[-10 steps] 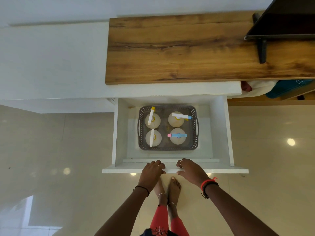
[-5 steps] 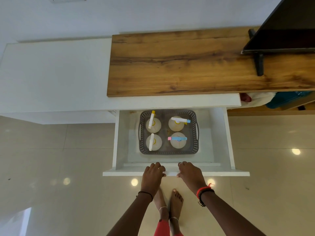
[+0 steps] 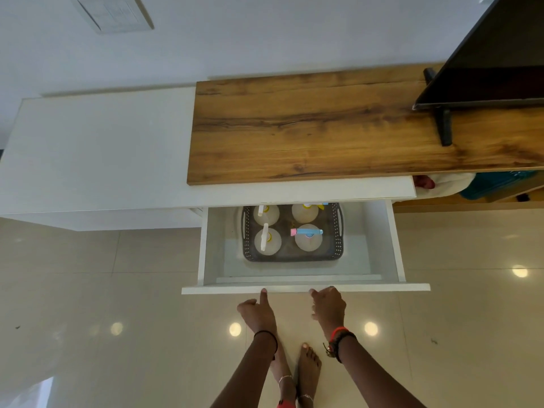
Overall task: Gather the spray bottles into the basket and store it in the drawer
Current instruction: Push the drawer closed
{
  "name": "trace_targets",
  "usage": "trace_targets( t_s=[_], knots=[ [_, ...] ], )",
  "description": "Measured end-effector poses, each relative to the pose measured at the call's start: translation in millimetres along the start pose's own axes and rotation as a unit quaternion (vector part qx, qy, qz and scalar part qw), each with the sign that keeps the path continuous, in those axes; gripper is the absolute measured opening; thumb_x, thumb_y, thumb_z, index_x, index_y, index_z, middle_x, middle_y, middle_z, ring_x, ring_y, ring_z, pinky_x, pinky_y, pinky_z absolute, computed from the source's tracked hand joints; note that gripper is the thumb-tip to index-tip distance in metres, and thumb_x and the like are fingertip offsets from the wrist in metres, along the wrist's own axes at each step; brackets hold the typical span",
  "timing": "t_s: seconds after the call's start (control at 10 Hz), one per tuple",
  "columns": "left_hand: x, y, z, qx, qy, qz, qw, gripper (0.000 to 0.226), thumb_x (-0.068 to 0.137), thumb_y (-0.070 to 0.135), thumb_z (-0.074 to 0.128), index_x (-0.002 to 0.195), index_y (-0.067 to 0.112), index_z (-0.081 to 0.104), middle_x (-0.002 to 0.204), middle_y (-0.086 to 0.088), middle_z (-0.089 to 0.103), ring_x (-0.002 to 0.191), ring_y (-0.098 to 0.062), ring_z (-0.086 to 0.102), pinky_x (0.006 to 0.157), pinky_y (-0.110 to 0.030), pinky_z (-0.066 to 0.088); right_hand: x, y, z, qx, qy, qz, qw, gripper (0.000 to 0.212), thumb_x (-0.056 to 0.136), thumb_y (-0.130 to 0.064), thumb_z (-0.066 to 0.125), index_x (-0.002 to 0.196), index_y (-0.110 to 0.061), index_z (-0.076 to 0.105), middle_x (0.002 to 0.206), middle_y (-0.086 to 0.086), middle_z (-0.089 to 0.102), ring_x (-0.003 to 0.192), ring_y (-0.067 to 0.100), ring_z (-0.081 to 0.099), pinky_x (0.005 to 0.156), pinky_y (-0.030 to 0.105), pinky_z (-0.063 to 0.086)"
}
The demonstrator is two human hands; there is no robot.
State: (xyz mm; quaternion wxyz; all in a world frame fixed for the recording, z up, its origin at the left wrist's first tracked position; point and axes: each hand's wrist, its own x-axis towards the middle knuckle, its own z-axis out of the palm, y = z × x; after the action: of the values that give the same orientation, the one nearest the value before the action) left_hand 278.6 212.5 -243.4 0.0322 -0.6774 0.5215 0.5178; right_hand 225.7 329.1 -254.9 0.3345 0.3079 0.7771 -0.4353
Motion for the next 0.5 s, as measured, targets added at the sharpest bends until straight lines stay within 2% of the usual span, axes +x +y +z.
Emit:
trace_targets(
  t_s=[0.1, 0.2, 0.3, 0.4, 0.5],
  knots=[
    [0.7, 9.9, 8.1, -0.091, -0.06, -0.093, 0.99, 0.053, 0.093, 0.027, 0.058, 0.132, -0.006, 0.043, 0.126, -0.024, 0.056, 0.118, -0.037, 0.057, 0.101, -0.042, 0.047, 7.7, -1.8, -2.5, 0.264, 0.041, 0.169, 0.949, 0.021, 0.091, -0.001, 0.055, 0.112, 0.004, 0.053, 0.083, 0.02, 0.056, 0.055, 0.023, 0.051, 0.037, 0.023, 0.051],
    [4.6, 16.7, 12.7, -0.054, -0.092, -0.08, 0.991, 0.042, 0.098, 0.018, 0.049, 0.13, -0.009, 0.047, 0.127, -0.024, 0.055, 0.119, -0.035, 0.057, 0.099, -0.036, 0.047, 15.5, -4.4, -8.1, 0.305, 0.065, 0.176, 0.934, 0.031, 0.093, 0.001, 0.053, 0.121, 0.013, 0.051, 0.085, 0.018, 0.057, 0.056, 0.02, 0.05, 0.045, 0.019, 0.055],
    [10.3, 24.7, 1.5, 0.219, -0.146, -0.012, 0.965, 0.043, 0.1, 0.009, 0.035, 0.143, 0.004, 0.039, 0.152, -0.013, 0.034, 0.138, -0.03, 0.038, 0.114, -0.036, 0.031, 22.1, -12.6, -14.3, 0.308, 0.066, 0.19, 0.93, 0.029, 0.093, 0.003, 0.053, 0.115, 0.021, 0.052, 0.065, 0.013, 0.053, 0.056, 0.02, 0.053, 0.089, 0.039, 0.056],
    [16.5, 26.0, -3.6, 0.221, -0.121, 0.02, 0.967, 0.046, 0.101, 0.017, 0.033, 0.147, 0.013, 0.032, 0.156, -0.003, 0.029, 0.142, -0.023, 0.033, 0.116, -0.033, 0.028, 24.1, -16.4, -15.9, 0.33, 0.075, 0.199, 0.92, 0.028, 0.091, 0.005, 0.055, 0.115, 0.019, 0.053, 0.066, 0.012, 0.051, 0.058, 0.02, 0.054, 0.094, 0.042, 0.052],
    [12.5, 34.3, -7.7, 0.19, -0.101, 0.041, 0.976, 0.053, 0.101, 0.037, 0.031, 0.147, 0.01, 0.026, 0.147, -0.003, 0.046, 0.135, -0.019, 0.044, 0.108, -0.026, 0.035, 25.9, -19.8, -16.6, 0.345, 0.074, 0.191, 0.916, 0.01, 0.091, 0.005, 0.055, 0.098, 0.012, 0.056, 0.071, 0.013, 0.052, 0.06, 0.02, 0.055, 0.093, 0.042, 0.053]
  ],
)
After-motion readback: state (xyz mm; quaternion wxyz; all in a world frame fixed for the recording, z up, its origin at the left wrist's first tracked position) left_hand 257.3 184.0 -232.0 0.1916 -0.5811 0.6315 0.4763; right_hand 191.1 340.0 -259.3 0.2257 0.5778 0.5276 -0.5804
